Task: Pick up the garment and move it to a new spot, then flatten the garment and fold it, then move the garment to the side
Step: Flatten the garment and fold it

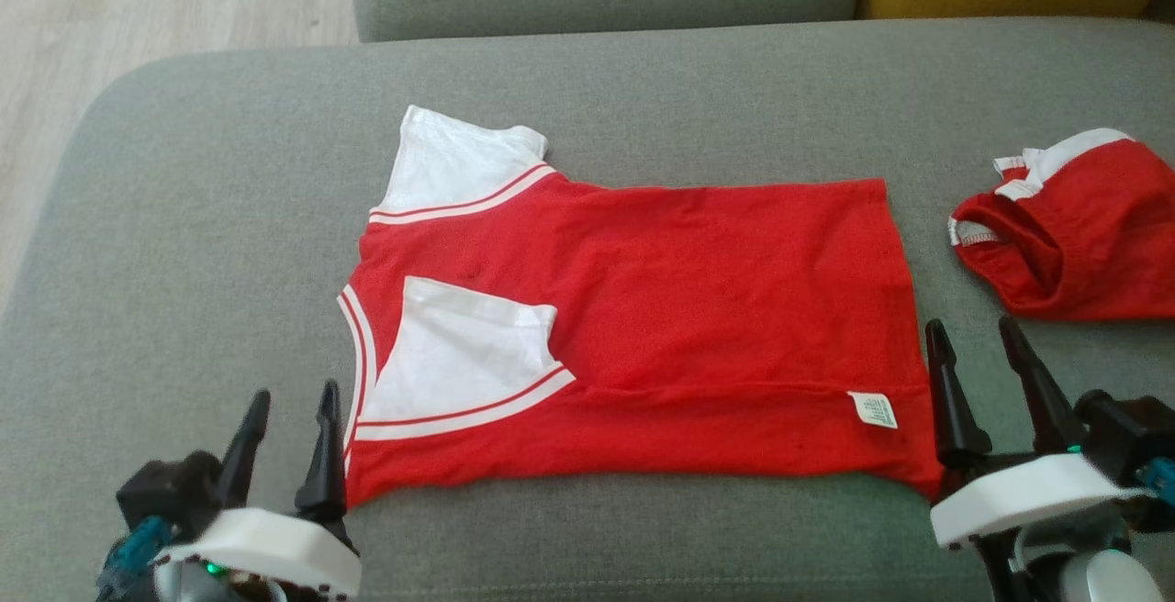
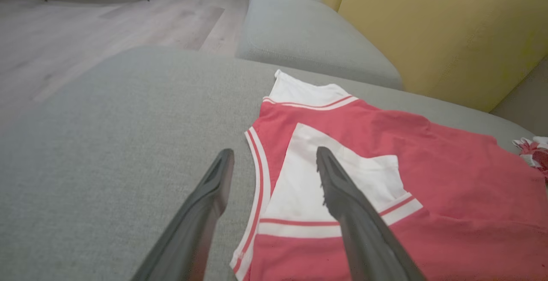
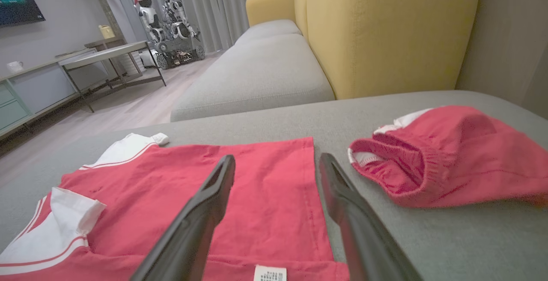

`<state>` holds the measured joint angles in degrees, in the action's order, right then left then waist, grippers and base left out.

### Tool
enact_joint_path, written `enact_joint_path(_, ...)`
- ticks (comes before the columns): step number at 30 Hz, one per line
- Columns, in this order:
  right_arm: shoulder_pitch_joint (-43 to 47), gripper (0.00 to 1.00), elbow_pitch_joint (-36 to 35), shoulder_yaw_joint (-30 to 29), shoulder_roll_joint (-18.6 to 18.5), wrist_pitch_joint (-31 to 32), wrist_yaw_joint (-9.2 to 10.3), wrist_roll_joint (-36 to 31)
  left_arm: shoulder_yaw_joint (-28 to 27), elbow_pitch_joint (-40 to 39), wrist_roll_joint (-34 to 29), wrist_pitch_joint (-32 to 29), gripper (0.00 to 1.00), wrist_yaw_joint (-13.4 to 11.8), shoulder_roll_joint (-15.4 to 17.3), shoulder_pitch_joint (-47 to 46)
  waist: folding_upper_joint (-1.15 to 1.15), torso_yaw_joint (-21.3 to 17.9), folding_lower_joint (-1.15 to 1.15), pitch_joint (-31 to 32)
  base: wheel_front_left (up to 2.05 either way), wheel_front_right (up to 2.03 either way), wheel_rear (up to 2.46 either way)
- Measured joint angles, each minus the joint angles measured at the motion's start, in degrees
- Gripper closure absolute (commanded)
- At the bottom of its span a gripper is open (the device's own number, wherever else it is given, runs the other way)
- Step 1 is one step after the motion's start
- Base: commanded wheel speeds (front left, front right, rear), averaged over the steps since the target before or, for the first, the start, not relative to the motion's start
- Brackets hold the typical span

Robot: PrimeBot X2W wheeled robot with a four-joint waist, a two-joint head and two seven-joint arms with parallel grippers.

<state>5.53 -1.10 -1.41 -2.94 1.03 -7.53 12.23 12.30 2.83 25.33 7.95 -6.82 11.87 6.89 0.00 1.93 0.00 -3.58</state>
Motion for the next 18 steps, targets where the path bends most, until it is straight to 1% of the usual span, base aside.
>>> enact_joint_path(2, -0.2, 0.0, -1.1, 0.5, -0.4, -0.1, 0.0, -0.4, 0.1, -1.6, -1.3, 0.8, 0.0, -0.3, 0.5, -0.4, 0.0, 0.2, 0.0, 0.5, 0.0, 0.0, 0.0)
enact_joint_path(5, -0.1, 0.0, -1.4, 0.5, -0.6, -0.1, 0.0, -0.6, 0.3, -2.3, -1.6, 0.8, 0.0, -0.7, 0.7, -0.8, 0.0, 0.4, 0.0, 0.8, 0.0, 0.0, 0.0)
enact_joint_path(12, -0.1, 0.0, -2.1, 0.5, -0.6, 0.0, 0.0, -0.6, 1.0, -2.6, -2.1, 0.6, 0.0, -0.6, 1.1, -2.4, 0.0, 0.3, 0.0, -0.3, 0.0, 0.0, 0.0)
enact_joint_path(15, -0.4, 0.0, -3.2, 0.4, -0.6, 0.0, 0.0, -0.6, 1.7, -2.7, -2.2, -0.2, 0.0, 0.6, 1.9, -5.6, 0.0, 0.4, 0.0, -1.8, 0.0, 0.0, 0.0)
enact_joint_path(18, -2.0, 0.0, -4.1, 0.1, -0.6, 0.0, 0.0, -0.6, 1.7, -2.7, -2.1, -1.2, 0.0, 2.1, 2.4, -11.9, 0.0, 0.6, 0.0, -4.1, 0.0, 0.0, 0.0)
